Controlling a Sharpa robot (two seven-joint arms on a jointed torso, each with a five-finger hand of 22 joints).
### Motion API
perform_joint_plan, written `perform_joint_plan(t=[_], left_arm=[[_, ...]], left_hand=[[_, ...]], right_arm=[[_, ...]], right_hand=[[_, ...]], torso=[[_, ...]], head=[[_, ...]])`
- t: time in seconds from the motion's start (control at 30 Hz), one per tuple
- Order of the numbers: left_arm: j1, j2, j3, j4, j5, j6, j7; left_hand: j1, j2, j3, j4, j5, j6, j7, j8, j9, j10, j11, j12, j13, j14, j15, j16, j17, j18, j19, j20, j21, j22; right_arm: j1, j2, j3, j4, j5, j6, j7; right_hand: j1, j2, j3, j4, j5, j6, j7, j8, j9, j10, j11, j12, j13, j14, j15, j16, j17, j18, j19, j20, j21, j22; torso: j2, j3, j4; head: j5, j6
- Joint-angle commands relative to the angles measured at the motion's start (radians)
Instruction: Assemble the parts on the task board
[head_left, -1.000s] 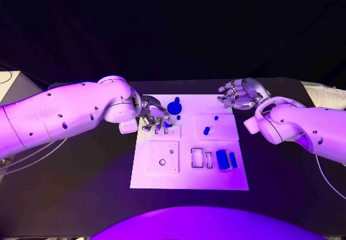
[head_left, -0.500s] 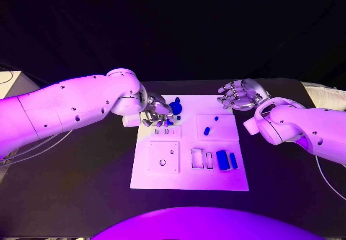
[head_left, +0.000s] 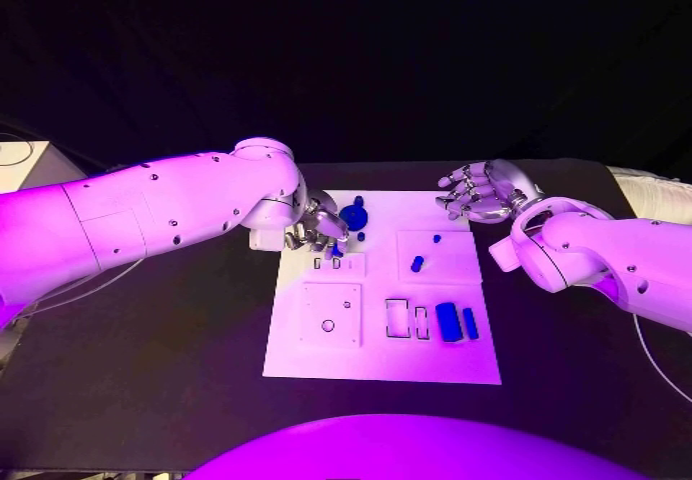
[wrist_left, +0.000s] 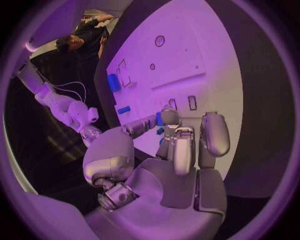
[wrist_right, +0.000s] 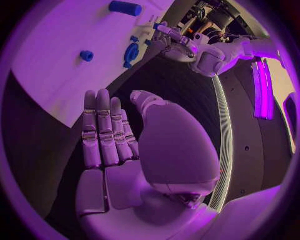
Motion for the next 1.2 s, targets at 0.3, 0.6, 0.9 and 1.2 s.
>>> perform_joint_plan(t=[0.3, 0.6, 0.9, 1.2], left_arm=[[0.006, 0.014, -0.019, -0.012, 0.026, 0.040, -0.002], [0.006, 0.015, -0.030, -0.015, 0.095, 0.029, -0.001], [0.006, 0.017, -0.042, -0.016, 0.100, 0.027, -0.002], [0.006, 0.015, -0.051, -0.017, 0.078, 0.008, -0.002]], left_hand=[[-0.004, 0.019, 0.122, -0.124, 0.008, 0.149, -0.111, -0.030, 0.002, 0.089, -0.065, 0.001, 0.019, 0.105, -0.013, 0.004, 0.263, -0.010, 0.012, -0.005, 0.009, 0.012], [-0.005, 0.026, 0.125, -0.124, 0.011, 0.154, -0.113, -0.036, 0.002, 0.092, -0.066, -0.001, 0.021, 0.105, -0.014, 0.004, 0.263, -0.012, 0.017, -0.006, 0.014, 0.019], [-0.005, 0.027, 0.126, -0.124, 0.012, 0.156, -0.113, -0.038, 0.002, 0.093, -0.067, -0.001, 0.024, 0.105, -0.015, 0.002, 0.261, -0.012, 0.019, -0.006, 0.016, 0.021], [-0.008, 0.029, 0.126, -0.122, 0.011, 0.157, -0.113, -0.040, 0.003, 0.093, -0.067, -0.004, 0.019, 0.103, -0.015, 0.000, 0.256, -0.012, 0.020, -0.007, 0.016, 0.021]], right_arm=[[-0.001, 0.002, 0.000, -0.001, -0.001, 0.009, 0.007], [-0.002, 0.003, 0.000, -0.001, 0.000, 0.008, 0.007], [-0.003, 0.002, 0.000, 0.000, 0.000, 0.008, 0.007], [-0.003, 0.000, 0.000, 0.000, 0.001, 0.008, 0.008]], right_hand=[[0.002, -0.004, 0.006, 0.000, 0.009, -0.009, 0.030, 0.007, -0.001, -0.009, 0.000, -0.002, -0.003, -0.008, 0.003, -0.004, 0.002, 0.008, -0.005, 0.005, -0.005, -0.002], [-0.001, -0.005, 0.007, 0.000, 0.012, -0.010, 0.031, 0.007, -0.002, -0.010, 0.001, -0.001, -0.004, -0.009, 0.004, -0.005, 0.002, 0.008, -0.006, 0.005, -0.006, -0.003], [-0.002, -0.006, 0.008, -0.002, 0.015, -0.012, 0.031, 0.008, -0.002, -0.012, 0.001, -0.001, -0.006, -0.010, 0.004, -0.006, 0.003, 0.008, -0.007, 0.006, -0.007, -0.004], [-0.003, -0.006, 0.009, -0.002, 0.015, -0.012, 0.031, 0.008, -0.002, -0.012, 0.001, 0.000, -0.007, -0.011, 0.004, -0.006, 0.003, 0.008, -0.007, 0.006, -0.007, -0.004]], torso=[[0.000, -0.0005, 0.0001], [0.001, -0.0001, -0.0010], [0.001, 0.0001, -0.0010], [0.001, 0.0004, -0.0010]], head=[[0.006, -0.007], [0.007, -0.007], [0.005, -0.007], [0.005, -0.007]])
